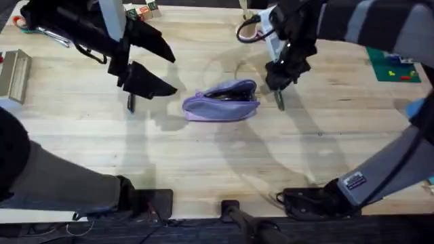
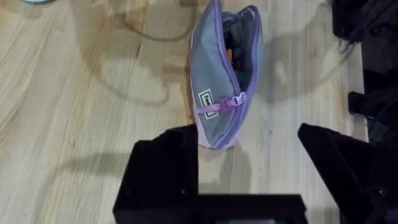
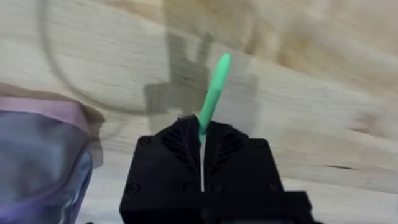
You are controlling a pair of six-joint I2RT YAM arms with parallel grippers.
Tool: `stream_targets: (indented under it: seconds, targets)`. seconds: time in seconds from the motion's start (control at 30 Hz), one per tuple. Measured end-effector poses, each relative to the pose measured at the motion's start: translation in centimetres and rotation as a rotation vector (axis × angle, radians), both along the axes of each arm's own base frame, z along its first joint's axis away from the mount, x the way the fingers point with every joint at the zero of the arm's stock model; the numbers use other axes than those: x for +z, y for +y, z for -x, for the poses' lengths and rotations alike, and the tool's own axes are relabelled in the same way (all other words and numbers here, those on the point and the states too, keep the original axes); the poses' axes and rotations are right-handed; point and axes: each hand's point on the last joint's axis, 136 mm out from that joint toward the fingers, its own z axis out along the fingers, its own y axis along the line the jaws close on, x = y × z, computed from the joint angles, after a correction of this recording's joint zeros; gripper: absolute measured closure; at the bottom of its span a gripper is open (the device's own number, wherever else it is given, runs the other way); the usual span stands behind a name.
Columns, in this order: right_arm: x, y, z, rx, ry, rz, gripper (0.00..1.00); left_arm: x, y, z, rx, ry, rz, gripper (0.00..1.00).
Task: Unzip the bag, pick up the pens from the table one at a time and place them inside, then zip the bag closed.
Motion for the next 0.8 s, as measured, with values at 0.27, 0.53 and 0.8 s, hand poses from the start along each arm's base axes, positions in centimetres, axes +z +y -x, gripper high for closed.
stream_targets:
  seconds: [0.27,0.53,0.8]
  targets:
    - [9.0,0.5,-2.1,0.103,-0.251,-0.028,0.97,0.0,0.0,0.0,0.0,0.0,0.0,0.006]
    - [13.5,4.0,0.0,0.511,-0.313,-0.018,0.97,0.0,0.0,0.0,0.0,0.0,0.0,0.004]
    - [13.1,8.6,4.4,1.052,-0.2,-0.001,0.97,0.0,0.0,0.0,0.0,0.0,0.0,0.006]
